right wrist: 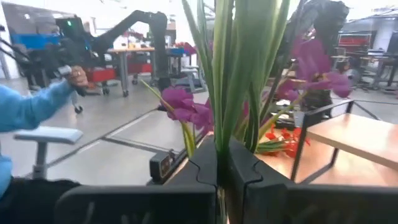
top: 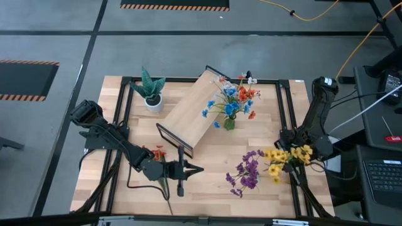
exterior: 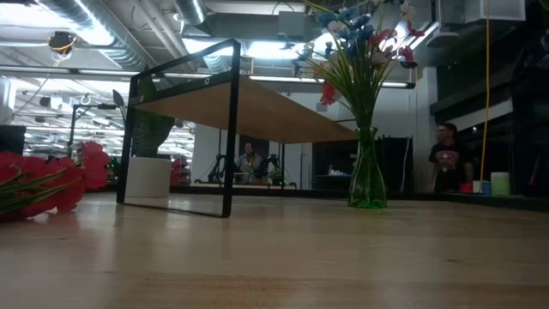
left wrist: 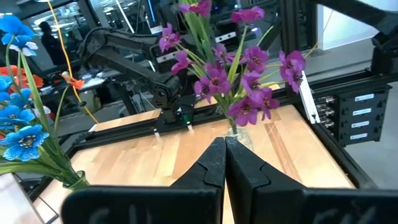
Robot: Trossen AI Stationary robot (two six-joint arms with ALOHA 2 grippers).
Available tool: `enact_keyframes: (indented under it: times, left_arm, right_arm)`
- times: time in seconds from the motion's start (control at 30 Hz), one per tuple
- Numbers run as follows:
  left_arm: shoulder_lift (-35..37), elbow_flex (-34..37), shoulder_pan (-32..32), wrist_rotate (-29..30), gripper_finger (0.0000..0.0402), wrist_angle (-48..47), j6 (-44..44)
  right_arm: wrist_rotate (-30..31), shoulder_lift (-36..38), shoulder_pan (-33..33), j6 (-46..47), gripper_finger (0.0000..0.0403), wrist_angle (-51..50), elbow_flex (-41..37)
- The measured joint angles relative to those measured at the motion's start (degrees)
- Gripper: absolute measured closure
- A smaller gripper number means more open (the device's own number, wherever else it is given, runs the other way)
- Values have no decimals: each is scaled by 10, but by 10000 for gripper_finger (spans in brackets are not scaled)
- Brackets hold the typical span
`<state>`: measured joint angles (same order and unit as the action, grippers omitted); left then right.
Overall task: Pick and place flowers into a vace then onto a shelf
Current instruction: Put the yellow flowers into the transparent vase
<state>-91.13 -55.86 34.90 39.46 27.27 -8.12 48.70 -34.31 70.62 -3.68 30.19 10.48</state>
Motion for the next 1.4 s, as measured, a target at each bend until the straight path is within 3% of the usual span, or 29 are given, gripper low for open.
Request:
enact_keyframes:
  times: [0.3,0.57,1.0,1.4]
  left_arm:
    - [0,0,-4,0,400,0,10]
    - [0,0,-4,-1,400,0,14]
    - [0,0,-4,-1,400,0,16]
    - [0,0,-4,-1,400,0,16]
  right_arm:
    - [-71,-84,-54,31,401,65,-2]
    - [-74,-159,-67,13,401,137,-2]
    - [-74,-233,-83,36,401,149,-4]
    - [-72,-301,-83,31,401,321,-63]
